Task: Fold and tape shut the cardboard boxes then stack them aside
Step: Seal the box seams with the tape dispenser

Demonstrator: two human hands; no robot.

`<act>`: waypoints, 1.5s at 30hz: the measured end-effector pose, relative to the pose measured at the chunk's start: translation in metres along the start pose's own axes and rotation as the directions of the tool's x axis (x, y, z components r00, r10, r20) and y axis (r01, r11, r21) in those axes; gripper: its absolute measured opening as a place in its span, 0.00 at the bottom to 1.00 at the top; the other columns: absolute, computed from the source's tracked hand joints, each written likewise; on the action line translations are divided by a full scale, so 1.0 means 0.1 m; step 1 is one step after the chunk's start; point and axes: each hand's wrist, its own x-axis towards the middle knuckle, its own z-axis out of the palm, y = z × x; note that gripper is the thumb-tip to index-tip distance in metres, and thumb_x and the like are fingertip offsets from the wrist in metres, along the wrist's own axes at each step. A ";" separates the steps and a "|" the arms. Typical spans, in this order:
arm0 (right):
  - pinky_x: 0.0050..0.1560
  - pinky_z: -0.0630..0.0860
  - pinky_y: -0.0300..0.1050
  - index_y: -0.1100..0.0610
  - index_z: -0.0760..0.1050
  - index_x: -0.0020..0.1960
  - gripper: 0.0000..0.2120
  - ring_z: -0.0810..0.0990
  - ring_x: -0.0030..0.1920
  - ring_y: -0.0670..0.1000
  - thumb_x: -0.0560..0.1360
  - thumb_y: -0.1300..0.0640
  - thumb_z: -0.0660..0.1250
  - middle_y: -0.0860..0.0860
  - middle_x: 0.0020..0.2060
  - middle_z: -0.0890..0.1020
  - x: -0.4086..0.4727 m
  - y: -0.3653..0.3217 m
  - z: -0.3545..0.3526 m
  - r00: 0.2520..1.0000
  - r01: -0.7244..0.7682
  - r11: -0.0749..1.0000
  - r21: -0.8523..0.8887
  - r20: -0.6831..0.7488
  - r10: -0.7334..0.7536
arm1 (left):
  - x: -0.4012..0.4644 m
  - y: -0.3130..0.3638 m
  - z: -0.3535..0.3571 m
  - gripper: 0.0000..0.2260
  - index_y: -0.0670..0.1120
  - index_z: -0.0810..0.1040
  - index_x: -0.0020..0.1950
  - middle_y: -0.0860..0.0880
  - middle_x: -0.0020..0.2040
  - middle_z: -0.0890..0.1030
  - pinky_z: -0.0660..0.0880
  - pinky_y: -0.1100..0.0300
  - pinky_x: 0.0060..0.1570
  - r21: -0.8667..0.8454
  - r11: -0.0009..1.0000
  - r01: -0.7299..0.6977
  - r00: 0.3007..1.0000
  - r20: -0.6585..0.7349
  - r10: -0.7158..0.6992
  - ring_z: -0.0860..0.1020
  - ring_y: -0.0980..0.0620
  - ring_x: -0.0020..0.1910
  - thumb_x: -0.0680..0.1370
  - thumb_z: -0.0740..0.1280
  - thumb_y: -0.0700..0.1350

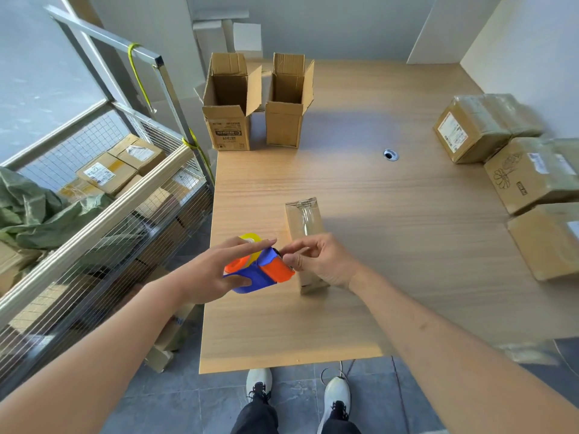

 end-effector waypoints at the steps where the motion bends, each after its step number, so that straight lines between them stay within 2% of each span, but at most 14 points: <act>1: 0.54 0.81 0.50 0.57 0.86 0.53 0.10 0.83 0.43 0.51 0.73 0.56 0.78 0.60 0.42 0.87 -0.04 -0.01 -0.03 1.000 -0.011 1.000 0.014 0.002 0.011 | 0.00 0.05 0.03 0.39 0.73 0.61 0.76 0.60 0.67 0.72 0.69 0.50 0.69 0.005 1.000 0.000 1.000 -0.003 0.000 0.71 0.55 0.68 0.79 0.73 0.39; 4: 0.50 0.82 0.44 0.58 0.85 0.52 0.07 0.84 0.43 0.52 0.74 0.60 0.77 0.63 0.43 0.85 -0.16 -0.01 -0.13 0.997 -0.062 0.993 0.103 0.043 0.058 | -0.01 0.19 0.13 0.38 0.73 0.63 0.76 0.60 0.67 0.72 0.69 0.51 0.69 0.011 1.000 -0.007 1.000 -0.020 0.007 0.71 0.56 0.68 0.78 0.73 0.39; 9: 0.53 0.83 0.47 0.60 0.85 0.53 0.07 0.85 0.45 0.55 0.75 0.62 0.76 0.64 0.45 0.85 -0.34 0.06 -0.29 0.991 -0.116 0.979 0.167 0.089 0.102 | -0.02 0.38 0.29 0.37 0.71 0.64 0.76 0.59 0.66 0.72 0.68 0.55 0.68 0.015 1.000 -0.027 0.999 -0.031 0.027 0.70 0.57 0.67 0.78 0.72 0.37; 12: 0.56 0.83 0.53 0.63 0.84 0.54 0.13 0.85 0.46 0.57 0.74 0.57 0.77 0.66 0.47 0.85 -0.41 0.07 -0.36 0.988 -0.128 0.983 0.134 0.101 0.115 | -0.04 0.50 0.36 0.37 0.72 0.64 0.76 0.58 0.65 0.72 0.69 0.53 0.67 0.012 1.000 -0.002 1.000 -0.028 0.003 0.71 0.56 0.65 0.79 0.72 0.38; 15: 0.51 0.84 0.48 0.67 0.83 0.55 0.14 0.84 0.44 0.53 0.78 0.56 0.74 0.61 0.45 0.85 -0.47 0.01 -0.41 0.986 -0.144 0.977 0.160 0.109 0.127 | -0.06 0.63 0.39 0.37 0.74 0.63 0.75 0.58 0.66 0.73 0.69 0.49 0.69 0.010 0.999 0.033 0.999 -0.018 -0.033 0.71 0.55 0.66 0.79 0.72 0.39; 18: 0.48 0.83 0.46 0.64 0.83 0.55 0.11 0.84 0.45 0.53 0.83 0.57 0.67 0.56 0.44 0.86 -0.50 -0.07 -0.46 0.975 -0.186 0.968 0.167 0.150 0.161 | -0.07 0.75 0.39 0.37 0.75 0.62 0.75 0.58 0.65 0.73 0.69 0.46 0.68 0.025 0.998 0.058 0.998 -0.003 -0.058 0.72 0.53 0.65 0.79 0.71 0.40; 21: 0.48 0.83 0.48 0.63 0.83 0.55 0.18 0.84 0.46 0.56 0.86 0.52 0.59 0.57 0.47 0.86 -0.50 -0.11 -0.51 0.960 -0.255 0.937 0.240 0.178 0.216 | -0.06 0.83 0.37 0.37 0.76 0.61 0.75 0.58 0.63 0.73 0.70 0.47 0.67 0.041 0.996 0.075 0.997 0.002 -0.075 0.73 0.54 0.63 0.79 0.71 0.41; 23: 0.47 0.83 0.48 0.64 0.83 0.54 0.21 0.84 0.46 0.55 0.85 0.48 0.61 0.58 0.47 0.85 -0.49 -0.10 -0.54 0.957 -0.274 0.924 0.266 0.170 0.235 | -0.05 0.87 0.36 0.37 0.76 0.61 0.75 0.59 0.64 0.73 0.70 0.48 0.67 0.047 0.996 0.080 0.997 0.001 -0.080 0.73 0.55 0.63 0.79 0.71 0.41; 26: 0.48 0.84 0.49 0.68 0.81 0.56 0.19 0.83 0.44 0.55 0.79 0.51 0.72 0.58 0.46 0.85 -0.46 -0.05 -0.53 0.977 -0.202 0.958 0.205 0.108 0.183 | -0.01 0.93 0.36 0.37 0.76 0.60 0.75 0.59 0.63 0.73 0.70 0.49 0.67 0.028 0.996 0.082 0.997 -0.012 -0.081 0.73 0.56 0.62 0.80 0.71 0.41; 31: 0.42 0.85 0.49 0.65 0.85 0.51 0.09 0.84 0.39 0.53 0.76 0.59 0.75 0.61 0.42 0.86 -0.41 0.06 -0.54 0.990 -0.106 0.983 0.153 -0.071 0.118 | 0.09 0.96 0.41 0.36 0.78 0.58 0.75 0.55 0.59 0.74 0.71 0.48 0.64 0.065 0.993 0.103 0.994 0.020 -0.105 0.73 0.53 0.59 0.81 0.70 0.45; 34: 0.41 0.83 0.45 0.59 0.87 0.47 0.02 0.81 0.33 0.48 0.76 0.60 0.76 0.53 0.34 0.86 -0.41 0.13 -0.56 0.983 -0.088 0.994 0.065 -0.158 0.097 | 0.10 0.91 0.48 0.34 0.79 0.52 0.75 0.56 0.58 0.72 0.71 0.52 0.62 0.121 0.986 0.117 0.990 0.062 -0.125 0.73 0.55 0.56 0.83 0.66 0.48; 36: 0.39 0.82 0.43 0.53 0.87 0.43 0.04 0.78 0.30 0.46 0.76 0.61 0.76 0.46 0.30 0.84 -0.42 0.21 -0.55 0.970 -0.095 0.995 -0.012 -0.226 0.090 | 0.09 0.85 0.53 0.33 0.78 0.47 0.76 0.56 0.59 0.70 0.70 0.53 0.62 0.151 0.983 0.107 0.988 0.094 -0.122 0.71 0.56 0.56 0.85 0.62 0.50; 38: 0.41 0.82 0.47 0.49 0.87 0.40 0.08 0.77 0.29 0.47 0.75 0.61 0.76 0.48 0.32 0.85 -0.43 0.33 -0.55 0.951 -0.118 0.992 -0.040 -0.291 0.102 | 0.06 0.76 0.53 0.31 0.78 0.46 0.76 0.56 0.59 0.70 0.69 0.53 0.63 0.160 0.979 0.124 0.983 0.116 -0.144 0.71 0.56 0.56 0.86 0.60 0.51; 45: 0.34 0.78 0.45 0.53 0.87 0.39 0.07 0.74 0.27 0.49 0.76 0.60 0.76 0.50 0.33 0.85 -0.57 0.67 -0.73 0.866 -0.211 0.972 0.101 -0.443 0.234 | -0.10 0.43 0.39 0.29 0.81 0.47 0.73 0.54 0.57 0.72 0.72 0.50 0.59 0.174 0.949 0.263 0.939 0.179 -0.293 0.74 0.52 0.53 0.87 0.58 0.52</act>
